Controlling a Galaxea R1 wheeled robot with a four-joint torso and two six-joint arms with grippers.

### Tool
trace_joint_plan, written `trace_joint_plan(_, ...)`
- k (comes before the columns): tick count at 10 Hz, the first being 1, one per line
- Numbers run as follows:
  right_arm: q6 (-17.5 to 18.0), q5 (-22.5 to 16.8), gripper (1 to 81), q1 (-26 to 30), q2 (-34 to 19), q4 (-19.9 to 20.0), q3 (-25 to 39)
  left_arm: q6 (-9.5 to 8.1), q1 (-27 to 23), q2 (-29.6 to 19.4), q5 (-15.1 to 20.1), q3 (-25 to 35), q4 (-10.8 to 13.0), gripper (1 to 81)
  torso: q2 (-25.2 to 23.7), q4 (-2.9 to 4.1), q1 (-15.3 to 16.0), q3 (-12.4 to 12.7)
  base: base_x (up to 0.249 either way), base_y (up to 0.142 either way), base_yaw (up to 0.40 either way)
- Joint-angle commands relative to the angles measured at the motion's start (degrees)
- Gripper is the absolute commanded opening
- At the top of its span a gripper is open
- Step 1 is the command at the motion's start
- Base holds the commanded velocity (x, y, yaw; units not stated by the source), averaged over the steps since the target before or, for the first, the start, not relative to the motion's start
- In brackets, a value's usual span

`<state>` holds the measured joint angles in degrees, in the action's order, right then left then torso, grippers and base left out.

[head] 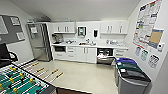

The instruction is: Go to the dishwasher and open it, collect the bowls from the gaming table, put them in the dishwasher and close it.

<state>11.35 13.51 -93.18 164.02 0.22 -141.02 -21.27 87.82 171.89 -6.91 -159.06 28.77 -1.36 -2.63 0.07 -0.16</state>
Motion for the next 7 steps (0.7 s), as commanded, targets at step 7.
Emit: trace_joint_plan(7, -0.2, -2.2, 1.0, 2.3, -0.4, -0.8, 0.2, 0.0, -2.8, -0.7, 2.3, -0.2, 0.2, 1.0, 0.0, -0.02, 0.0, 0.0, 0.179, -0.075, 0.0)
